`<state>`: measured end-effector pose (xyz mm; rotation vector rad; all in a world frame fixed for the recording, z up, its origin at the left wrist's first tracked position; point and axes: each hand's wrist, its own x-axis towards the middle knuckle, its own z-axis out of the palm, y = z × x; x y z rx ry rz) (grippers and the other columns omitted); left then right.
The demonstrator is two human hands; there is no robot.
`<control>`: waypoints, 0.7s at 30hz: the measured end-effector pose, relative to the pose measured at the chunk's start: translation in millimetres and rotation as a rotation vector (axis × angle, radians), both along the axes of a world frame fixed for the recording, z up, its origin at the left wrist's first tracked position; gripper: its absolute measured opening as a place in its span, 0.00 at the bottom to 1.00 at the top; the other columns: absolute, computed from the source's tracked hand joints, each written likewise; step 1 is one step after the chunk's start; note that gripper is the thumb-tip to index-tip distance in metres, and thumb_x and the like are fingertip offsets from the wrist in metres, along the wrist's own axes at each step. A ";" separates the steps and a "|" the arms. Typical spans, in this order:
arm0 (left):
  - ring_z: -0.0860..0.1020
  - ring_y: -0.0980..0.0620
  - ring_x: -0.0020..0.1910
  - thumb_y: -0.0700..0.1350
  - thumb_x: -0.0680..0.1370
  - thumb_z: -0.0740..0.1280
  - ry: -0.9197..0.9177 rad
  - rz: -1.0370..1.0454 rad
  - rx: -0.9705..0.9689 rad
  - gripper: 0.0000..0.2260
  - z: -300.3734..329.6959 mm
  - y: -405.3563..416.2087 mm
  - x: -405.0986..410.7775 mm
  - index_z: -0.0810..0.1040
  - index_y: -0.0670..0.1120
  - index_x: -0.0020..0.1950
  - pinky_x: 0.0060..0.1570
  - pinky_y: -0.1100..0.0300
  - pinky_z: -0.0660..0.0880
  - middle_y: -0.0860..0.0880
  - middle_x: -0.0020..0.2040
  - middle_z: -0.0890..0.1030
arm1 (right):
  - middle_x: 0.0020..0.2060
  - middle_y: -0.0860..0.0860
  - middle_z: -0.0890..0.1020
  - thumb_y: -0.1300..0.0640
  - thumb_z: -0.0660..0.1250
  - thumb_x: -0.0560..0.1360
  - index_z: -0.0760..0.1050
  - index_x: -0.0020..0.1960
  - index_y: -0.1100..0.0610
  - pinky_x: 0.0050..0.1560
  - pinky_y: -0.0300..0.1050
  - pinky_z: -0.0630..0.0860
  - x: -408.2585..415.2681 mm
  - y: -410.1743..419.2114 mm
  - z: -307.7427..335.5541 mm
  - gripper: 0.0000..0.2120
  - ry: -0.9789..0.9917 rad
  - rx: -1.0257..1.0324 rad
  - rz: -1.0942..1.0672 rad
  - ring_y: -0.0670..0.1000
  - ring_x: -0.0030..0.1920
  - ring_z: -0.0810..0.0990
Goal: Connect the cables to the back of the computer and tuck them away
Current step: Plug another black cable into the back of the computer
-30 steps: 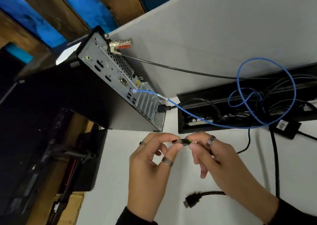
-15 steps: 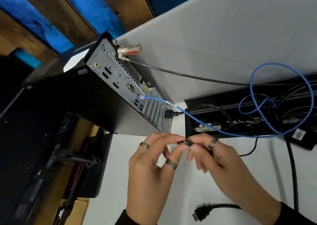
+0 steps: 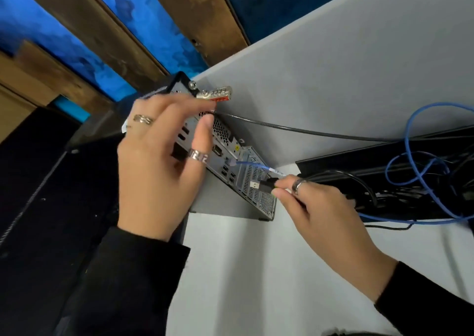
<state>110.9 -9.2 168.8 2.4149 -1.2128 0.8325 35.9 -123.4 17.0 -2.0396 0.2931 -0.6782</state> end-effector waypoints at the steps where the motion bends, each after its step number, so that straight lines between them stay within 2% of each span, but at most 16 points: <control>1: 0.74 0.49 0.52 0.42 0.79 0.63 -0.042 0.014 0.027 0.08 6.7 1.1 8.3 0.79 0.42 0.54 0.54 0.66 0.66 0.51 0.51 0.76 | 0.31 0.48 0.82 0.51 0.64 0.76 0.78 0.45 0.52 0.29 0.44 0.73 4.5 2.3 3.0 0.07 0.005 -0.062 -0.025 0.53 0.32 0.80; 3: 0.73 0.49 0.55 0.43 0.79 0.63 -0.057 0.054 0.079 0.09 15.7 4.8 25.7 0.79 0.43 0.56 0.55 0.65 0.65 0.47 0.53 0.78 | 0.33 0.51 0.83 0.49 0.61 0.77 0.77 0.46 0.53 0.30 0.43 0.72 13.4 5.7 6.5 0.09 0.077 -0.158 -0.005 0.58 0.34 0.81; 5: 0.73 0.49 0.59 0.44 0.78 0.63 -0.004 0.109 0.120 0.12 19.6 9.4 41.5 0.77 0.44 0.60 0.59 0.60 0.67 0.46 0.58 0.77 | 0.33 0.51 0.83 0.48 0.59 0.77 0.77 0.46 0.52 0.29 0.42 0.68 21.3 9.6 7.1 0.11 0.166 -0.267 0.005 0.57 0.34 0.82; 7: 0.72 0.49 0.62 0.46 0.76 0.63 0.072 0.151 0.128 0.16 18.7 12.6 51.4 0.74 0.45 0.64 0.63 0.53 0.69 0.47 0.62 0.76 | 0.24 0.49 0.80 0.48 0.67 0.72 0.77 0.39 0.52 0.24 0.38 0.59 28.0 13.5 6.5 0.08 0.209 -0.408 -0.048 0.54 0.23 0.79; 9: 0.73 0.49 0.63 0.46 0.75 0.64 0.124 0.170 0.097 0.20 15.2 13.1 54.8 0.71 0.45 0.66 0.63 0.51 0.70 0.47 0.63 0.76 | 0.19 0.48 0.76 0.49 0.72 0.68 0.76 0.34 0.52 0.22 0.36 0.54 34.7 16.8 5.6 0.08 0.186 -0.468 -0.095 0.50 0.17 0.74; 13: 0.73 0.47 0.63 0.47 0.75 0.63 0.125 0.181 0.056 0.21 9.0 12.3 57.9 0.70 0.45 0.68 0.63 0.47 0.71 0.46 0.64 0.76 | 0.19 0.47 0.76 0.50 0.73 0.67 0.76 0.34 0.51 0.19 0.35 0.57 41.9 15.9 0.7 0.08 0.134 -0.461 -0.120 0.50 0.17 0.74; 18: 0.72 0.48 0.65 0.48 0.75 0.62 0.110 0.203 0.011 0.22 2.5 11.3 59.1 0.70 0.46 0.68 0.64 0.46 0.70 0.46 0.65 0.76 | 0.19 0.47 0.74 0.51 0.74 0.66 0.75 0.32 0.52 0.23 0.33 0.54 46.3 16.5 2.6 0.10 0.096 -0.515 -0.132 0.51 0.16 0.72; 21: 0.74 0.47 0.64 0.48 0.75 0.62 0.098 0.210 -0.006 0.21 0.8 10.8 58.8 0.71 0.46 0.68 0.62 0.45 0.71 0.46 0.64 0.77 | 0.18 0.48 0.74 0.52 0.76 0.64 0.74 0.30 0.53 0.22 0.33 0.54 50.8 16.5 4.3 0.12 0.072 -0.522 -0.131 0.52 0.15 0.71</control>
